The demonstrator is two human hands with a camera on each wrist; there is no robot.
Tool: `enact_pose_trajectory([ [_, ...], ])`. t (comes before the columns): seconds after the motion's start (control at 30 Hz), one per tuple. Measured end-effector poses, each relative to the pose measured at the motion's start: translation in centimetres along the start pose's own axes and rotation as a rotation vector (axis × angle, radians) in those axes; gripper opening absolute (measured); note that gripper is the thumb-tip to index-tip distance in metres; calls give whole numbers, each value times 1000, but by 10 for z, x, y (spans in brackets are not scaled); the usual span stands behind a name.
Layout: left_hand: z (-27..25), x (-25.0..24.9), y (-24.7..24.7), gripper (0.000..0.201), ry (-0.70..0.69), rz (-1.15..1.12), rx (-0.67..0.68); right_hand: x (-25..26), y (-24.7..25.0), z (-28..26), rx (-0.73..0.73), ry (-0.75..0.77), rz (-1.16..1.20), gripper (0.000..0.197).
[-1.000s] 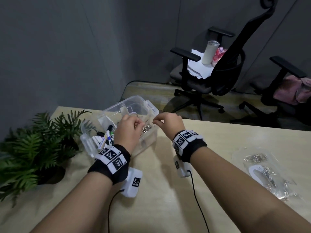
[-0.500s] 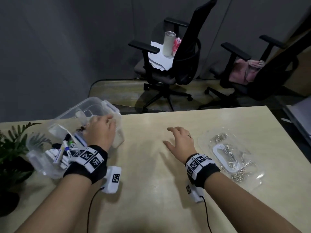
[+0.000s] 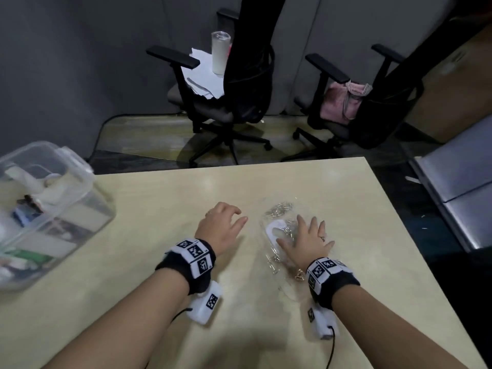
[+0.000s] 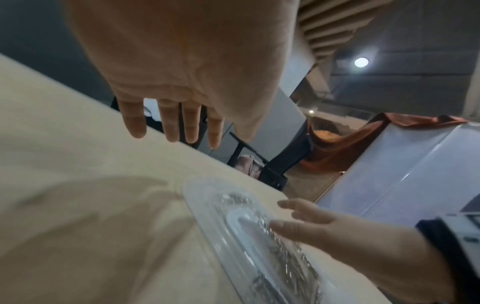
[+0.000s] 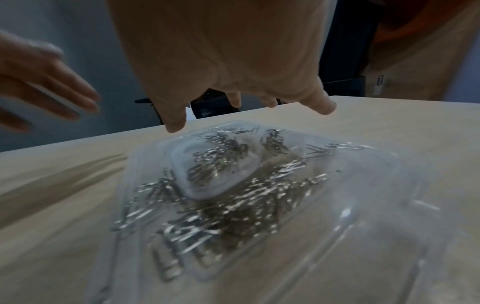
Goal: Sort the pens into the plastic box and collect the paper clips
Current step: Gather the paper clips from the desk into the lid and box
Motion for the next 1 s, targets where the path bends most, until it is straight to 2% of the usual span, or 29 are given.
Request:
enact_pose_trajectory([
  [0.07, 11, -12, -35, 47, 3, 29, 102, -12, 1, 8, 18, 0, 10, 91],
  [0.17, 23, -22, -74, 56, -72, 159, 254, -22, -5, 17, 70, 12, 42, 93],
  [0.3, 20, -11, -90, 61, -139, 289, 349, -21, -15, 20, 128, 90, 13, 96],
  [0.47, -5, 20, -67, 65, -116, 389, 370, 11, -19, 12, 173, 236, -9, 93],
  [0.7, -81, 112, -6, 64, 38, 390, 281, 121, -50, -26, 259, 512, -78, 90],
  [0.8, -123, 147, 24, 83, 100, 378, 231, 173, -65, -55, 268, 618, -61, 87],
  [0.87, -147, 173, 42, 88, 130, 365, 218, 206, -72, -75, 271, 675, -31, 83],
  [0.9, -159, 185, 49, 84, 143, 352, 221, 221, -77, -85, 278, 706, -22, 81],
  [1.0, -187, 215, 66, 55, 164, 328, 238, 258, -90, -112, 307, 791, -21, 78],
])
Point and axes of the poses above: each hand's wrist, its own z-axis towards the middle knuckle, its own y-axis out of the back of the hand, x = y × z, the point moved 7 cm from there along z, towards the middle knuckle, and after that the axes turned 5 degrees about -x, right-handed, at the moved point
